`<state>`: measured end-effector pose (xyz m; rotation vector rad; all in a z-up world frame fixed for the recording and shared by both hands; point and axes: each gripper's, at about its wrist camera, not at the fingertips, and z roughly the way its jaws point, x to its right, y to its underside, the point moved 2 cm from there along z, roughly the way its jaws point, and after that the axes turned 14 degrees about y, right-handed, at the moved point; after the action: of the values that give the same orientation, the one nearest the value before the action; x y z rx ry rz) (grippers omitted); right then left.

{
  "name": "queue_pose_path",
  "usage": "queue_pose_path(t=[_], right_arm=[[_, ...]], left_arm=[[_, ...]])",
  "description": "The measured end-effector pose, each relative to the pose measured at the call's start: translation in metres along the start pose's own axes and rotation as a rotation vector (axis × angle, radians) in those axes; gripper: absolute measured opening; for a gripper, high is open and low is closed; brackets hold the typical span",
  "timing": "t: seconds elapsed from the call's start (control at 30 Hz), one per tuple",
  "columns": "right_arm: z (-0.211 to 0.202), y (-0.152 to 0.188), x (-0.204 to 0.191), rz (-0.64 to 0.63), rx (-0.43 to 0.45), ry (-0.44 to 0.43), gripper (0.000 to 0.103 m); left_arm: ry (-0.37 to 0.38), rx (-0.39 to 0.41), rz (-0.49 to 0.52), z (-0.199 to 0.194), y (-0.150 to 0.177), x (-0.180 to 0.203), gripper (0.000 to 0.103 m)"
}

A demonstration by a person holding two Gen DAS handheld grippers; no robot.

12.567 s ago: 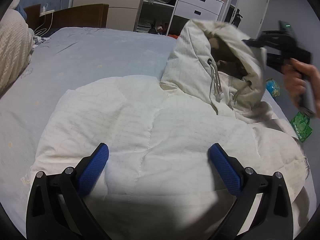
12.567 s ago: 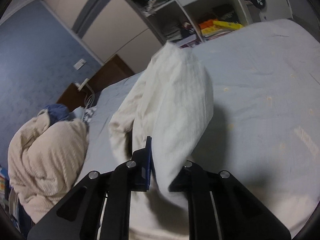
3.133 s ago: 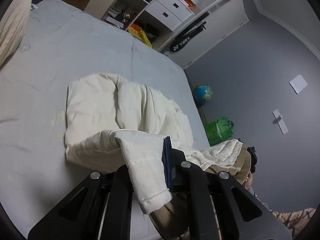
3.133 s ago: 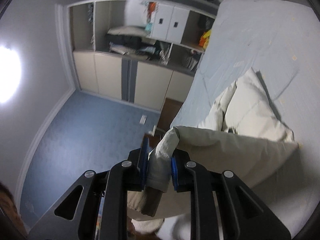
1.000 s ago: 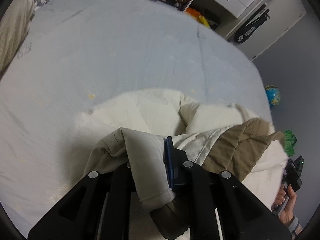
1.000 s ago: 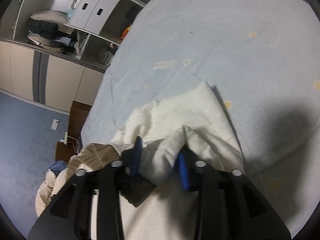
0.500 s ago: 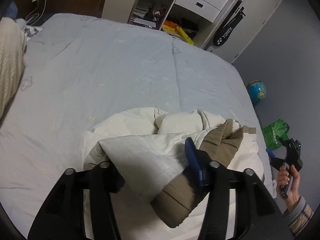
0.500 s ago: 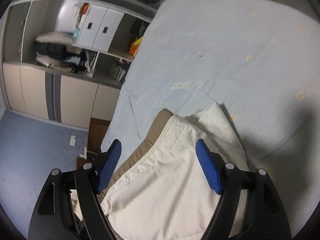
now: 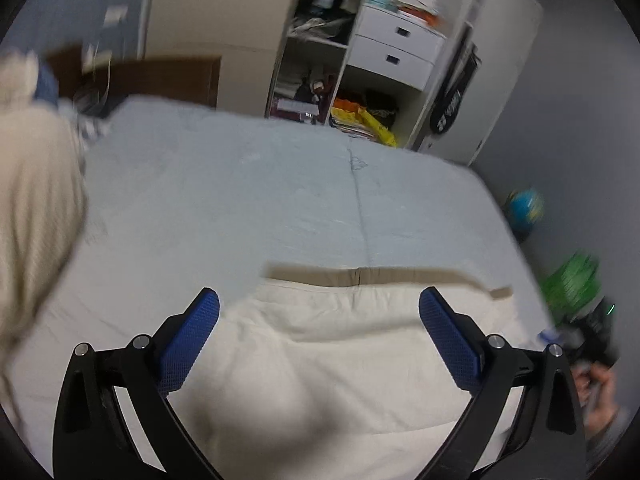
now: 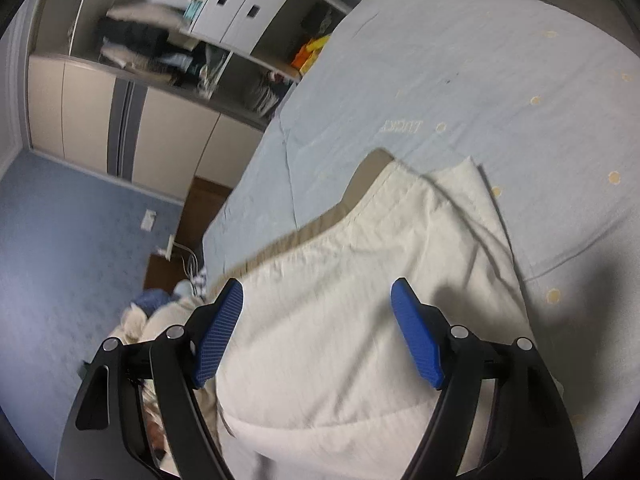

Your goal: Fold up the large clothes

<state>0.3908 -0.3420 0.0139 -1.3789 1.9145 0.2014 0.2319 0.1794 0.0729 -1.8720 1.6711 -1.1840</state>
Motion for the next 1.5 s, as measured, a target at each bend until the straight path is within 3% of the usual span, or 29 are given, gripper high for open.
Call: queue_pose_path(t=[0.1,0.23,0.53,0.7,0.93,1.07,1.1,1.23,1.5], right_arm=[[0.009,0.009,-0.006,-0.038,-0.027,0.019,0.072],[0.018,0.022,-0.025,-0.133,-0.045,0.051,0.072],[0.021,0.057,-0.097,-0.514,0.024,0.164,0.072],[0.030,0.074,-0.118,-0.630,0.061,0.226,0.072],[0.066,0.091,-0.124,-0.726,0.085,0.352,0.073],[0.084,0.091,-0.120,-0.740,0.126,0.411,0.094],[0.090,0.088,-0.116,-0.733,0.121,0.426,0.094],[0.107,0.084,-0.106,-0.748,0.096,0.428,0.095],[0.134,0.089,-0.092,-0.774,0.082,0.444,0.095]], left_arm=[[-0.039,-0.018,0.110,0.007,0.006,0.025,0.096],[-0.037,-0.052,0.182,0.028,0.022,0.053,0.096],[-0.027,-0.126,0.267,0.074,0.060,0.094,0.096],[-0.008,-0.149,0.249,0.091,0.074,0.099,0.096],[-0.043,-0.178,0.197,0.117,0.088,0.091,0.096],[-0.068,-0.182,0.142,0.132,0.092,0.081,0.097],[-0.081,-0.192,0.126,0.139,0.094,0.076,0.097],[-0.100,-0.206,0.079,0.158,0.102,0.058,0.097],[-0.139,-0.217,0.105,0.178,0.124,0.052,0.098]])
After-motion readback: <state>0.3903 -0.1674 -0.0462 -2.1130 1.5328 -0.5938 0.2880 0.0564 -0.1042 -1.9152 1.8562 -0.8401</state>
